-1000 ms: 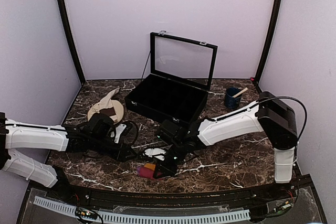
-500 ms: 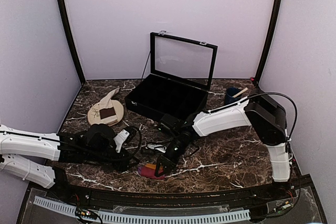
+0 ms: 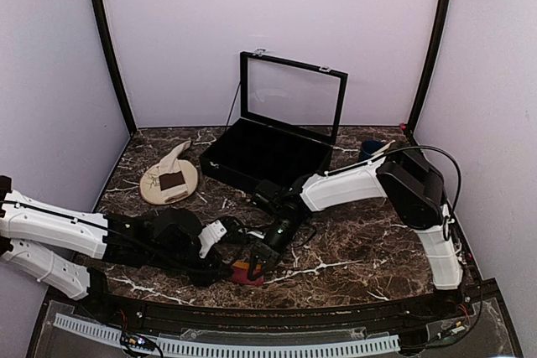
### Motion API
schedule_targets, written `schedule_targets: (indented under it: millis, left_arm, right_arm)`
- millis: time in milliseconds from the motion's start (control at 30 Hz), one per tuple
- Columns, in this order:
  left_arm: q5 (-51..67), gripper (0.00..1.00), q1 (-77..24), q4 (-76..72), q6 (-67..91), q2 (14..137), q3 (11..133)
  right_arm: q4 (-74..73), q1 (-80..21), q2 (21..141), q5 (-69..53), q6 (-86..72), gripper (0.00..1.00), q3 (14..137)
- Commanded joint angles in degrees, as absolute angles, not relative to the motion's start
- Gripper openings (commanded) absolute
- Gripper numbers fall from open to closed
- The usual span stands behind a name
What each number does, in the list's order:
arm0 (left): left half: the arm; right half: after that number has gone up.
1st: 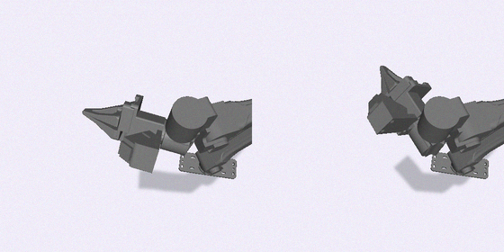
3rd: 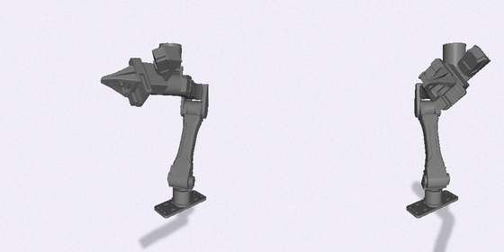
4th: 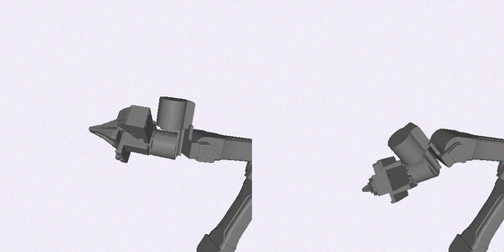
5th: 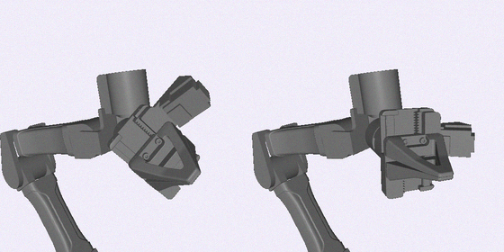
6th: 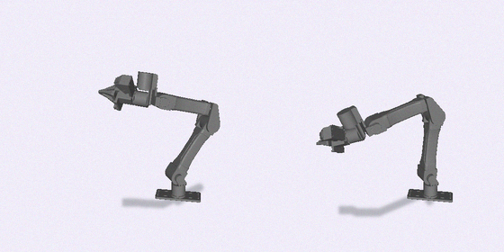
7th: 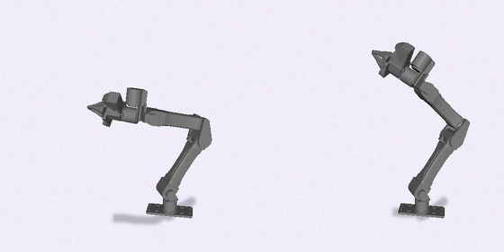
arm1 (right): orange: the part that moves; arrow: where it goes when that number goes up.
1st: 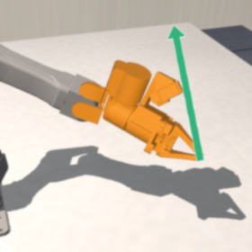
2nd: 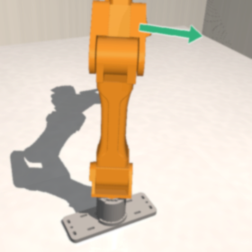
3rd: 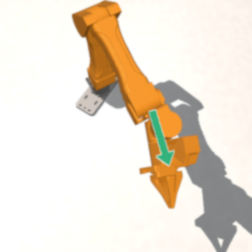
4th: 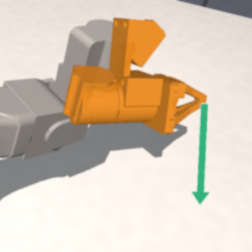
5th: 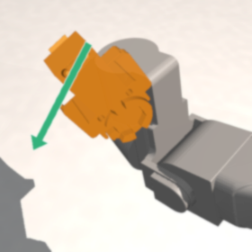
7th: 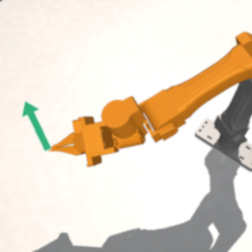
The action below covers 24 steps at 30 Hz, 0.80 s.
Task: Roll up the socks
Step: Roll the sock at the center of the board.
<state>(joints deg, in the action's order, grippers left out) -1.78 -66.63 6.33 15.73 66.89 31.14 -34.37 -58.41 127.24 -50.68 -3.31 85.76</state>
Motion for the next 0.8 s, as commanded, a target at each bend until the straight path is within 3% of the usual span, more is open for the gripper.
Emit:
schedule_targets:
  millis: [0,133,233,767]
  left_arm:
    - [-5.02,0.51,-68.59,8.32,11.03,71.0,35.02]
    - [-6.3,0.53,-68.86,8.13,8.86,73.74,36.15]
    - [-5.79,0.63,-68.95,7.46,6.78,74.82,36.45]
    - [-1.94,0.62,-68.95,7.9,-0.34,82.81,40.94]
  right_arm:
    - [-40.99,-57.85,130.49,-48.29,-3.02,0.0,86.91]
    - [-42.43,-57.45,130.96,-48.68,-2.34,0.0,87.91]
    - [-43.24,-57.1,131.13,-48.85,-1.87,0.0,88.3]
    - [-47.66,-55.83,132.78,-50.35,1.7,0.0,90.82]
